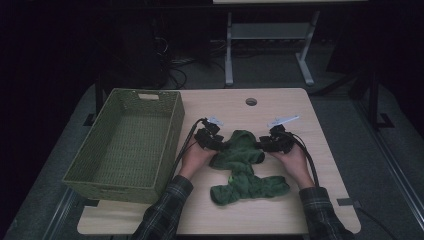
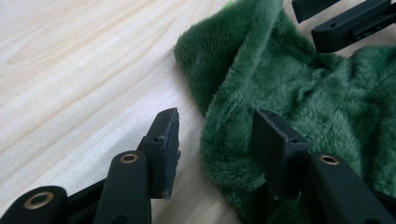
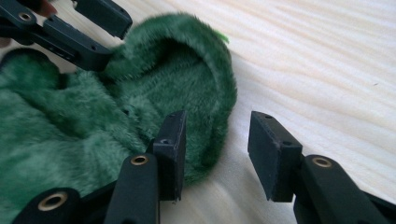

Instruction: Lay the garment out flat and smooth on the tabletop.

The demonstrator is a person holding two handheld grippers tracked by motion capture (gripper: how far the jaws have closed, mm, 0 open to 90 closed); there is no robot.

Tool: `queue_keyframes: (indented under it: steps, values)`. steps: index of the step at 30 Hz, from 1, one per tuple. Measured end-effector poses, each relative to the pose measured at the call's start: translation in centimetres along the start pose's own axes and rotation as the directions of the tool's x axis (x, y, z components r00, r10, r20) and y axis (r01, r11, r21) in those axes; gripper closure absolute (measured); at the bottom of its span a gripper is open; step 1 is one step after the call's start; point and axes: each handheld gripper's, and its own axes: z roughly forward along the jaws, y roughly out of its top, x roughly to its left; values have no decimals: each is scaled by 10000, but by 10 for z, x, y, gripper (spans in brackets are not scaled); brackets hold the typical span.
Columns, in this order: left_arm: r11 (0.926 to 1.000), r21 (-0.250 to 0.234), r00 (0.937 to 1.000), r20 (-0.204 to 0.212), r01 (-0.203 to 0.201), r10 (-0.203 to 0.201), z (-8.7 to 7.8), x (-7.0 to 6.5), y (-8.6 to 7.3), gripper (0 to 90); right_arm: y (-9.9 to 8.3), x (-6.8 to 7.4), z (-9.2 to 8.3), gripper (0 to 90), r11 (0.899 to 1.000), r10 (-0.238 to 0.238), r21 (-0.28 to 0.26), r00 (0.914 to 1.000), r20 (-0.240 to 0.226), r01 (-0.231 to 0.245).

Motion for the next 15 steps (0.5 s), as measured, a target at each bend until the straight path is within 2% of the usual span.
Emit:
queue_keyframes:
  steps: [1,4,6,8,9,10,11,15]
  values:
    - [10000,6,10000,-8,-4,4,1,-1,0,516,-1,1,4,571,9999,-37,162,10000,66,36]
    - [9989,344,9995,-82,-303,306,3,-2,-1,529,-1,1,6,580,9998,-71,209,9999,104,69]
    - [9990,402,9997,-71,-213,217,5,-3,-3,574,-2,1,8,611,9997,-62,243,9999,108,59]
    - [9980,552,9995,-33,-315,318,5,-2,-3,611,-3,2,10,628,9994,-187,277,9997,136,183]
    - [9987,483,9998,-40,-185,188,6,-2,-3,611,-3,2,10,628,9994,-187,277,9997,136,183]
    - [9982,552,9997,0,-232,232,6,-2,-3,662,-3,3,12,645,9992,-249,305,9996,137,245]
    - [9971,669,9993,-3,-360,361,6,-2,-3,673,-3,3,13,658,9992,-252,326,9996,161,246]
    - [9974,647,9995,-18,-329,331,5,-2,-3,740,-3,5,17,717,9989,-334,342,9993,164,328]
